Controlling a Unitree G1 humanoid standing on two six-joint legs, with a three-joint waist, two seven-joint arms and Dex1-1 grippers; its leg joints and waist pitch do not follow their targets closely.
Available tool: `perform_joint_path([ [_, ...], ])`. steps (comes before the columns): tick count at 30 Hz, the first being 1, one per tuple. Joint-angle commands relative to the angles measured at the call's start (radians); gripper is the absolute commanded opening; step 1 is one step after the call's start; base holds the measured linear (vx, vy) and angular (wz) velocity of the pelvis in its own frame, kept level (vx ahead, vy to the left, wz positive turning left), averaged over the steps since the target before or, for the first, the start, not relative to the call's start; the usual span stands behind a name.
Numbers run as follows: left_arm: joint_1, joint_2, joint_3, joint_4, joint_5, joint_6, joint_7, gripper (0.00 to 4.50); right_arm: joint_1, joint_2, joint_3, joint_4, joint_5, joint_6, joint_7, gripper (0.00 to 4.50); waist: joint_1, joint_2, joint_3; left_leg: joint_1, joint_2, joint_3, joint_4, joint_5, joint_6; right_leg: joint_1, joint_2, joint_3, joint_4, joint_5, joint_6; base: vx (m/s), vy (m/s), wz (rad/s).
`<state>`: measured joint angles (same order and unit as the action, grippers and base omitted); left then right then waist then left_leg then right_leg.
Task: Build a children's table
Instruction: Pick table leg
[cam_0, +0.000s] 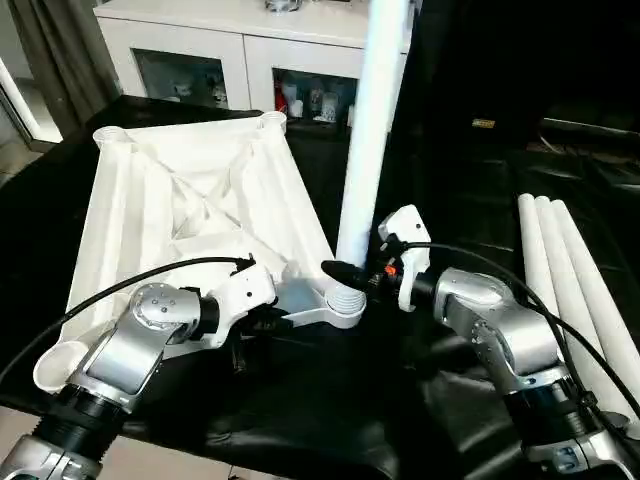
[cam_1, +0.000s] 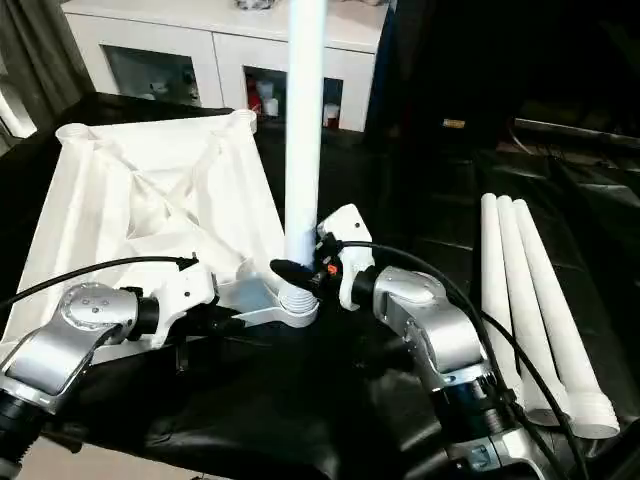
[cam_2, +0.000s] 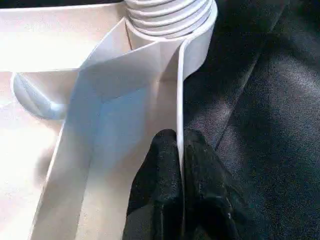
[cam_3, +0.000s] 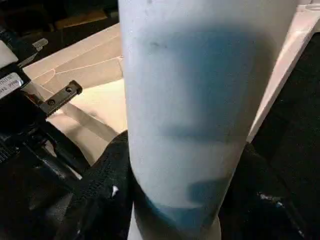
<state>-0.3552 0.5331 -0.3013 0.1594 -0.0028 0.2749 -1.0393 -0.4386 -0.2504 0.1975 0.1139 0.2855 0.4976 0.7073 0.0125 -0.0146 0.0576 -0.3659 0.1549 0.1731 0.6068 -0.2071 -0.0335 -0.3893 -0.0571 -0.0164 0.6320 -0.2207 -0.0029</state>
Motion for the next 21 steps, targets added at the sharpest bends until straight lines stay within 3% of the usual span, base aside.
perform_joint_path([
  [1, -0.001, -0.012, -0.004, 0.017, -0.017, -0.022, -0.005, 0.0, -0.017, -0.018, 0.022, 0.027, -0.01, 0.02, 0.019, 1.88, 0.011, -0.01, -0.062, 0.006, 0.063, -0.018, -0.066, -0.047, 0.057, 0.047, -0.08, 0.04, -0.063, -0.025, -0.261, 0.0, 0.0, 0.0],
  [9, -0.013, -0.01, -0.01, 0.035, -0.013, -0.03, -0.019, 0.0, -0.041, -0.024, 0.021, 0.056, -0.009, 0.048, 0.045, 1.88, 0.017, -0.008, -0.065, 0.007, 0.064, -0.018, -0.065, -0.032, 0.06, 0.049, -0.081, 0.04, -0.058, 0.012, -0.271, 0.0, 0.0, 0.0],
  [12, -0.019, -0.01, -0.011, 0.041, -0.012, -0.033, -0.022, 0.0, -0.045, -0.014, 0.006, 0.073, -0.004, 0.04, 0.037, 1.88, 0.016, -0.008, -0.064, 0.008, 0.064, -0.018, -0.066, -0.052, 0.053, 0.048, -0.081, 0.04, -0.062, -0.014, -0.274, 0.0, 0.0, 0.0],
  [21, -0.039, -0.027, -0.004, 0.076, -0.004, -0.045, -0.006, 0.0, 0.017, 0.035, -0.091, 0.103, 0.044, -0.042, -0.001, 1.88, 0.022, 0.001, -0.063, 0.01, 0.065, -0.018, -0.07, -0.095, 0.023, 0.045, -0.081, 0.041, -0.069, -0.066, -0.26, 0.0, 0.0, 0.0],
])
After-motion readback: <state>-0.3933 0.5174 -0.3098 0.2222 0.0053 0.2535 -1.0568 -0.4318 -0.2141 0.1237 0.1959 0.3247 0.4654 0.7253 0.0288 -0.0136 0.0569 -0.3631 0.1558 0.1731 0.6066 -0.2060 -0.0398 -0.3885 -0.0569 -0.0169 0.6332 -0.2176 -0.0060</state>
